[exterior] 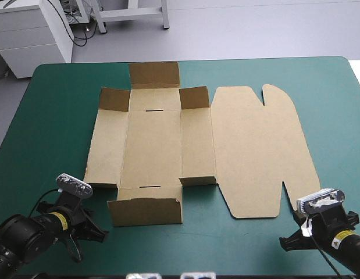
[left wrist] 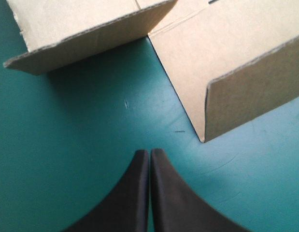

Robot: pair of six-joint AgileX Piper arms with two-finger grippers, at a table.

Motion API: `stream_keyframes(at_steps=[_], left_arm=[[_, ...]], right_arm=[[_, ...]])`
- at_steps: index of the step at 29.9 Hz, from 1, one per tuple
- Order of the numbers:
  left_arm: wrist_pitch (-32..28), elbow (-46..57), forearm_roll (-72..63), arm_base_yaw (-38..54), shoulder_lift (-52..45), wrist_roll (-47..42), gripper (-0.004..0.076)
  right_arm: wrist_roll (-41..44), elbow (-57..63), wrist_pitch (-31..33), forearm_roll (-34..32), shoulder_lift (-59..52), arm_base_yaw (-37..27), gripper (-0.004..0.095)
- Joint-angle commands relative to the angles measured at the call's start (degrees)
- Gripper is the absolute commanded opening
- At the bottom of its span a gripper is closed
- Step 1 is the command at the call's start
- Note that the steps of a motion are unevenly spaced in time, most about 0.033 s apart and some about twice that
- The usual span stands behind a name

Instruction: Fold the box

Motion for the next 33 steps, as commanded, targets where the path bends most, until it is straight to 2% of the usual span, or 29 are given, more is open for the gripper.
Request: stream_keyframes(at_steps=[1,6,12,24,27,33], left_arm=[[-4.22,-1.49,-0.23,-0.10,0.05,-0.54,-0.0008],[-4.94,-5.09,0.29,-0.10,0.05,-0.54,-0.0008],[-4.05,-15.36,3.15,-0.10,1.78,-0.54,-0.0006],[-0.67,-35.41,12.93,1.43,21.28,0.44,0.0017],[-0.88,-37.12,8.50,5.80,23.68,5.43,0.0017],[0.81,-37.56,-16.18,24.68,26.91,24.68,0.0017]], right_arm=[[-0.45,-1.56,-2.99,0.13,0.47,-0.02,-0.0014],[-0.45,-1.56,-2.99,0.13,0.47,-0.02,-0.0014],[-0.45,-1.56,-2.99,0.03,0.47,-0.02,-0.0014],[-0.81,-1.56,-3.35,-0.33,0.47,-0.02,-0.0014],[-0.81,-1.56,-3.35,-0.33,0.47,-0.02,-0.0014],[-0.81,-1.56,-3.24,-0.33,0.47,-0.02,-0.0014]])
